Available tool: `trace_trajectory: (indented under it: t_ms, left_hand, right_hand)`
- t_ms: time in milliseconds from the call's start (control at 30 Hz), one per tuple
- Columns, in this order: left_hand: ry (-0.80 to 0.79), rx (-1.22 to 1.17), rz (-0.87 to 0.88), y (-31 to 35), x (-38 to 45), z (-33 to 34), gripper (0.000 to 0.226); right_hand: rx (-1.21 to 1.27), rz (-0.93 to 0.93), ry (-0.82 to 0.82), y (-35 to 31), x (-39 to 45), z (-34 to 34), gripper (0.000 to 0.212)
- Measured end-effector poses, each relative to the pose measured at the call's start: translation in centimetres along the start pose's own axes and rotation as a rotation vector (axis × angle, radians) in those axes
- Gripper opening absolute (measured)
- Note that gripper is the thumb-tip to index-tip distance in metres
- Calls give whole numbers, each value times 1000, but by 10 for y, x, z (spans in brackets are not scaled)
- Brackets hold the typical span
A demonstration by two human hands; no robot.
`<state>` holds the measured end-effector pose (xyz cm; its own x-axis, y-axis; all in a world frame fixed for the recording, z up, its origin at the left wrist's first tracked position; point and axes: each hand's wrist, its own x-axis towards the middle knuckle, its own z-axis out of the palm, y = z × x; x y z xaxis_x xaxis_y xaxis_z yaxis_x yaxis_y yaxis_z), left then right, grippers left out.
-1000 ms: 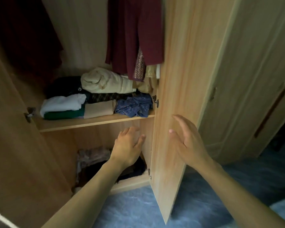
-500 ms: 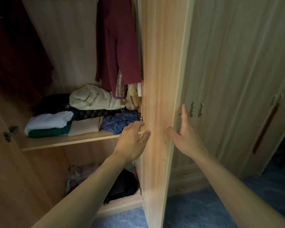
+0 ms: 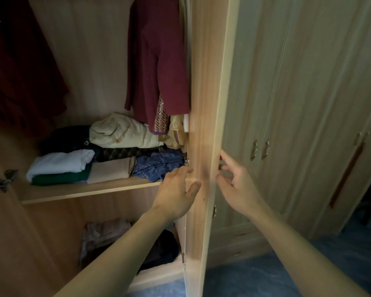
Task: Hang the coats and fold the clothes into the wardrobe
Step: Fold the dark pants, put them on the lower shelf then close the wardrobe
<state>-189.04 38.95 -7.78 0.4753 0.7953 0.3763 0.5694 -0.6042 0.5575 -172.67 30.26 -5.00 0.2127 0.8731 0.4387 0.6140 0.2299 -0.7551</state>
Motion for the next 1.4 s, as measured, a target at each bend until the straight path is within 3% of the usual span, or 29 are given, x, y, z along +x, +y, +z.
trace_trajectory:
  t_ms: [200, 467, 667, 933, 1167, 1400]
  left_hand:
    - [-13, -12, 134, -27, 1, -27, 47]
    - [60, 142, 174, -71, 1, -68, 76]
    - [87, 126, 152, -118, 3, -95, 79]
    - [28, 164, 37, -172, 16, -127, 79]
    - [70, 208, 4, -211, 38, -135, 87]
    - [122, 280, -41, -242, 72, -147, 80]
  right_hand:
    - [-13, -95, -52, -21, 20, 42, 62]
    - [-24, -148, -36, -36, 56, 104, 68]
    - [-46, -157, -34, -55, 88, 146, 91]
    - [-247, -238, 6, -75, 126, 197, 98]
    - [-269, -308, 31, -71, 170, 228, 117]
    - [-350, -416, 127, -53, 211, 259, 112]
